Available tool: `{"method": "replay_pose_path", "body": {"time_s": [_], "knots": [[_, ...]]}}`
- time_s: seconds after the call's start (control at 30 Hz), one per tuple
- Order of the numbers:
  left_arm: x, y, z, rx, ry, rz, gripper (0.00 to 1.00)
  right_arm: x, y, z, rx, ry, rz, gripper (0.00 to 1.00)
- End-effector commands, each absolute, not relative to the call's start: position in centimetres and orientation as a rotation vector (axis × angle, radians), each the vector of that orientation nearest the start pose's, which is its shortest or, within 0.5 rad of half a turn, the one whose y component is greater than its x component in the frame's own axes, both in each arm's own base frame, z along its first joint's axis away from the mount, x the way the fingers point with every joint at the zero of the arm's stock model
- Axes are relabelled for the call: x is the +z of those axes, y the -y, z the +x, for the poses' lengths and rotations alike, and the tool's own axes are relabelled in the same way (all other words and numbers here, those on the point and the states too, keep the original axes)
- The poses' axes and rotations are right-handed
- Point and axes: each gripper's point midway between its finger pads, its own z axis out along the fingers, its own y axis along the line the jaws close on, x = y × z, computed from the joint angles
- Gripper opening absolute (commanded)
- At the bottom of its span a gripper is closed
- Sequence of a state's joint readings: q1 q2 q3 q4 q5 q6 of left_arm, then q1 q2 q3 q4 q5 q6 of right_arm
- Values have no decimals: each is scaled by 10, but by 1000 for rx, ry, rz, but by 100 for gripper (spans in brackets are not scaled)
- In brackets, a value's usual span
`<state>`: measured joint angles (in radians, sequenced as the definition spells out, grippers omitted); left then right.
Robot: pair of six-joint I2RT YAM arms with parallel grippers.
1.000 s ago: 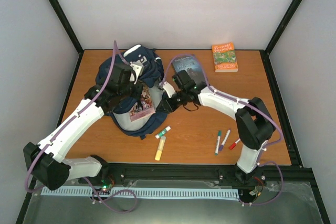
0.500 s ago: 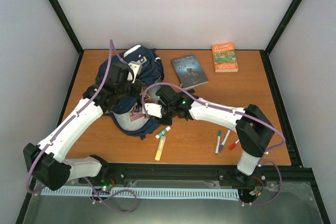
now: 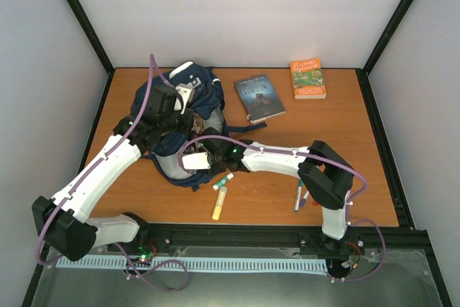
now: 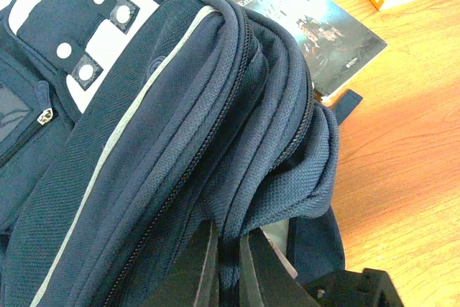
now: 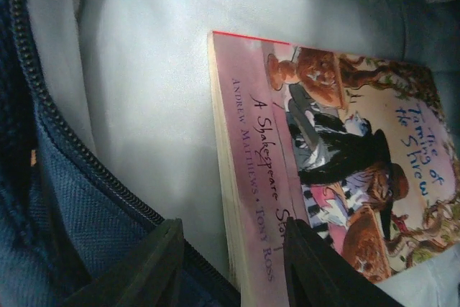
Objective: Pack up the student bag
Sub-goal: Place the book in the student bag.
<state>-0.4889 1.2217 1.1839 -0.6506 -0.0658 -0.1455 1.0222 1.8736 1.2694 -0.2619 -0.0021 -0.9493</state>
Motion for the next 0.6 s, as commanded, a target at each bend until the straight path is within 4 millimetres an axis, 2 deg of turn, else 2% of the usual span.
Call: {"method": "replay_pose_path", "body": {"time_s": [0.0, 0.23, 0.37, 0.57], "knots": [[300, 166, 337, -336, -2101, 305, 1, 85, -437, 269, -69, -1246, -2044, 41], [300, 168, 337, -347, -2103, 315, 1, 72, -449, 288, -156, -1232, -1990, 45], [300, 170, 336, -358, -2105, 321, 1, 75, -456, 304, -218, -1238, -1911, 38], [300, 171, 335, -365, -2104, 324, 1, 80, -465, 321, -270, -1224, -1835, 20]]}}
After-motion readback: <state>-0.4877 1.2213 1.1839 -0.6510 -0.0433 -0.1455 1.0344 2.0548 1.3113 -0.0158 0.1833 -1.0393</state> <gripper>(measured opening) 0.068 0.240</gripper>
